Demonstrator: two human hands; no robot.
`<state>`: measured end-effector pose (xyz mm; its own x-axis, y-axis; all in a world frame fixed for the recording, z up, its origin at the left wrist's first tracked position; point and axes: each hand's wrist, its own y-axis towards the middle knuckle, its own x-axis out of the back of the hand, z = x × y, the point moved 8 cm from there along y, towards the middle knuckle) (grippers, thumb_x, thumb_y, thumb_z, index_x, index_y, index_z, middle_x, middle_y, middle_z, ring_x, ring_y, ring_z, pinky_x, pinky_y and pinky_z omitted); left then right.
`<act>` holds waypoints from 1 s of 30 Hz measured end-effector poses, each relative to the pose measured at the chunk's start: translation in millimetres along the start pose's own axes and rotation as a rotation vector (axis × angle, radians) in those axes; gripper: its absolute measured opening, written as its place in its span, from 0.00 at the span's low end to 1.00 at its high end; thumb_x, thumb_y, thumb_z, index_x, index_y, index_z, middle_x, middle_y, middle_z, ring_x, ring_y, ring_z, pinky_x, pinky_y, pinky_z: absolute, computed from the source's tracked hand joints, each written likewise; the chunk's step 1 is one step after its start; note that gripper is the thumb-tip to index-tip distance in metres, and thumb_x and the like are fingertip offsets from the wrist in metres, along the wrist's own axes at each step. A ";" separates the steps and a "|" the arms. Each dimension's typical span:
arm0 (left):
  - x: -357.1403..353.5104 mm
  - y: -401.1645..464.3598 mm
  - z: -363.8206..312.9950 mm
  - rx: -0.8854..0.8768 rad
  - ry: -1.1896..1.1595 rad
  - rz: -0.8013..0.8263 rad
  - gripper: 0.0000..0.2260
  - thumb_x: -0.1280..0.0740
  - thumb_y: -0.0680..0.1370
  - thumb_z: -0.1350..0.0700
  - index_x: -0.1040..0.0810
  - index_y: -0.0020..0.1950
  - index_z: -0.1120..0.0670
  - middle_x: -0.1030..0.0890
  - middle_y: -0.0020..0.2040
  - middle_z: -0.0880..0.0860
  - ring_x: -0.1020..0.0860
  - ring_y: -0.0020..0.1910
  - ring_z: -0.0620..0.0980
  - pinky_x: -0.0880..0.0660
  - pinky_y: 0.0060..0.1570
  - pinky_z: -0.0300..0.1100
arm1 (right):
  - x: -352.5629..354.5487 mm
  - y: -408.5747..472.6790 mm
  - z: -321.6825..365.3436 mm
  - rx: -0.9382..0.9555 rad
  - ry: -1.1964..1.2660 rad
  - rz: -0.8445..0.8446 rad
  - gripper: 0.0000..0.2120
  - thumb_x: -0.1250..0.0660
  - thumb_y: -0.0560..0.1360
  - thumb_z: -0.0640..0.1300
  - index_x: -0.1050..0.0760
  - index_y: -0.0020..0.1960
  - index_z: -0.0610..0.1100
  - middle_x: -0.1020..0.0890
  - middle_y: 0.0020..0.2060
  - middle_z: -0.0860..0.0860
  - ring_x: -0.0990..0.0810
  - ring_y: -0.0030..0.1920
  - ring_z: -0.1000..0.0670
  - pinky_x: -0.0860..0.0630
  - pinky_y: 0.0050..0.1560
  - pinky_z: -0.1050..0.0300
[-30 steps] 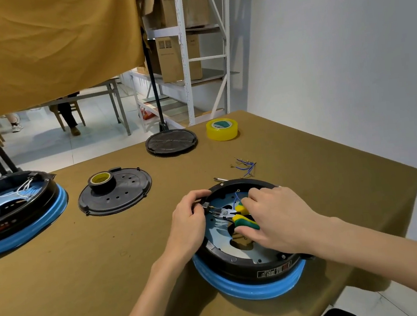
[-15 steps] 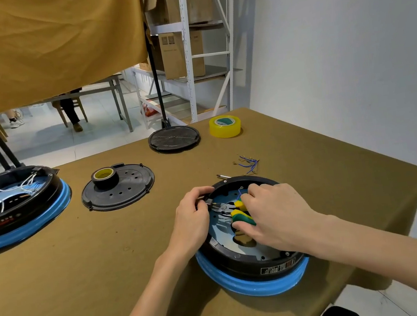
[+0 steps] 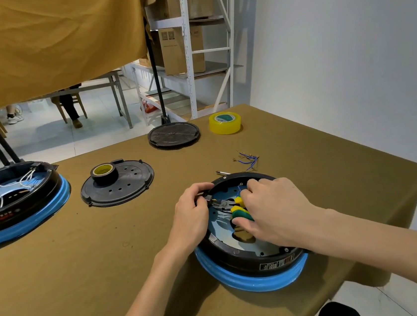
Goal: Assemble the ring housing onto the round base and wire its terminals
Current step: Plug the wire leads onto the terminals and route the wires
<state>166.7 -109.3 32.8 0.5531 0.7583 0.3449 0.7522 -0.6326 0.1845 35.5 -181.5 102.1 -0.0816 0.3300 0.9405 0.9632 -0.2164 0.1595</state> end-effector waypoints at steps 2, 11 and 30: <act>-0.3 0.2 -0.4 -0.001 0.001 0.002 0.18 0.45 0.84 0.64 0.21 0.66 0.50 0.20 0.62 0.48 0.23 0.64 0.45 0.23 0.66 0.51 | 0.4 0.5 1.0 -0.004 -0.011 0.004 0.26 0.45 0.81 0.66 0.25 0.56 0.44 0.25 0.48 0.48 0.24 0.46 0.46 0.33 0.41 0.52; -0.3 0.8 0.4 -0.002 0.005 0.001 0.18 0.45 0.84 0.64 0.21 0.66 0.50 0.20 0.62 0.48 0.23 0.64 0.46 0.24 0.66 0.52 | 4.3 5.3 4.7 0.002 -0.046 -0.027 0.24 0.41 0.81 0.65 0.23 0.54 0.44 0.32 0.43 0.48 0.31 0.42 0.46 0.35 0.40 0.52; -0.3 0.0 1.5 -0.014 0.008 -0.010 0.18 0.45 0.84 0.65 0.21 0.66 0.51 0.20 0.62 0.49 0.24 0.64 0.46 0.25 0.68 0.51 | 11.3 12.3 5.7 0.062 0.029 -0.046 0.20 0.36 0.80 0.61 0.22 0.55 0.43 0.21 0.48 0.46 0.24 0.44 0.46 0.32 0.40 0.54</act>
<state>167.1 -109.2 31.3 0.5424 0.7635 0.3505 0.7526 -0.6270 0.2012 47.8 -175.2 113.0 -0.1331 0.3109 0.9411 0.9721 -0.1442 0.1852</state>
